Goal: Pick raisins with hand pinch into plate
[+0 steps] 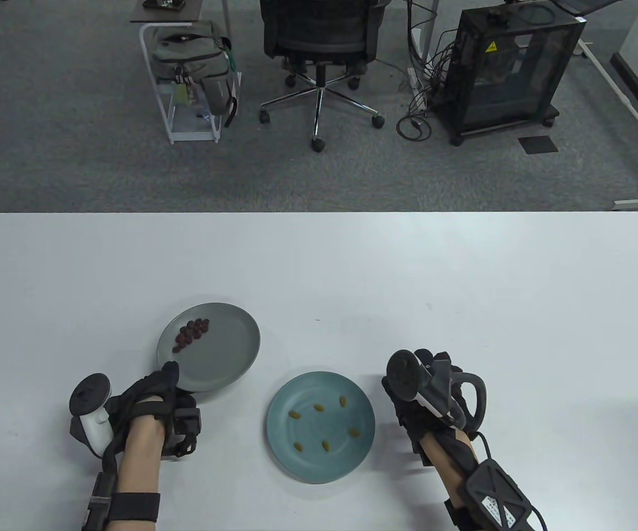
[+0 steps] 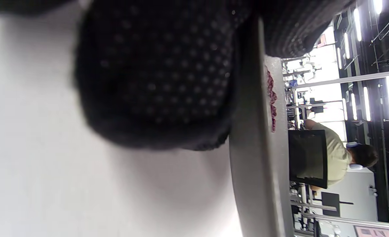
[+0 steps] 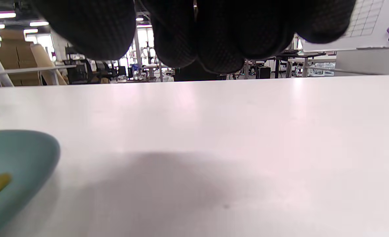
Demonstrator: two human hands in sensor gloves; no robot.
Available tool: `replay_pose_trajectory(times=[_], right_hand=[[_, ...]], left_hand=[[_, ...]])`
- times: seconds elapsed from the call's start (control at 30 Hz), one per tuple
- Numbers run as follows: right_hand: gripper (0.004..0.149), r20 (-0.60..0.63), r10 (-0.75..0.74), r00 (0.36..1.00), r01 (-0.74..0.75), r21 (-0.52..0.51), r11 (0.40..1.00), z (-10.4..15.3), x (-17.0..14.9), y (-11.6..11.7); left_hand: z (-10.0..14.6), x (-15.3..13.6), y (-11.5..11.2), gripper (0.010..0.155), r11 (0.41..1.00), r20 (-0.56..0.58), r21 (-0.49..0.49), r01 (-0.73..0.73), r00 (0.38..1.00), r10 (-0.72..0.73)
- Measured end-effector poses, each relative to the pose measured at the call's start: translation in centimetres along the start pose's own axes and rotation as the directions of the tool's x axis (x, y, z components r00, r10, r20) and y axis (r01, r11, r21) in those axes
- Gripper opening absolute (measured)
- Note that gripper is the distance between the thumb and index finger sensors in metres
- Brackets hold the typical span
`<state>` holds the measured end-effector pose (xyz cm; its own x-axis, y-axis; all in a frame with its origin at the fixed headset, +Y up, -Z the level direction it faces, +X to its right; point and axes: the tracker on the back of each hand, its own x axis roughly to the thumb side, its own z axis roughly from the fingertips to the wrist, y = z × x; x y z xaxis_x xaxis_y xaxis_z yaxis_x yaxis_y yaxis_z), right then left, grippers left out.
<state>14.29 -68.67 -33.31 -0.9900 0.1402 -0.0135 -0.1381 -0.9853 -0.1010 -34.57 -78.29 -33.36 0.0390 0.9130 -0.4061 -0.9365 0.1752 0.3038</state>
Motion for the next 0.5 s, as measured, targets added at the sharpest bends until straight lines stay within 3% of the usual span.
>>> replay_pose_trajectory(times=[0.1,0.5], right_hand=[[0.057,-0.02,-0.049,0.999,0.048,-0.066,0.997,0.3,-1.5,0.4],[0.057,-0.037,-0.064,0.997,0.06,-0.095,0.994,1.0,-2.5,0.3]], left_hand=[[-0.3,-0.4,0.8,0.054,1.0,-0.04,0.025,-0.006,0.999,0.007],[-0.2,-0.3,1.7,0.054,0.995,-0.065,0.048,0.09,0.994,-0.087]])
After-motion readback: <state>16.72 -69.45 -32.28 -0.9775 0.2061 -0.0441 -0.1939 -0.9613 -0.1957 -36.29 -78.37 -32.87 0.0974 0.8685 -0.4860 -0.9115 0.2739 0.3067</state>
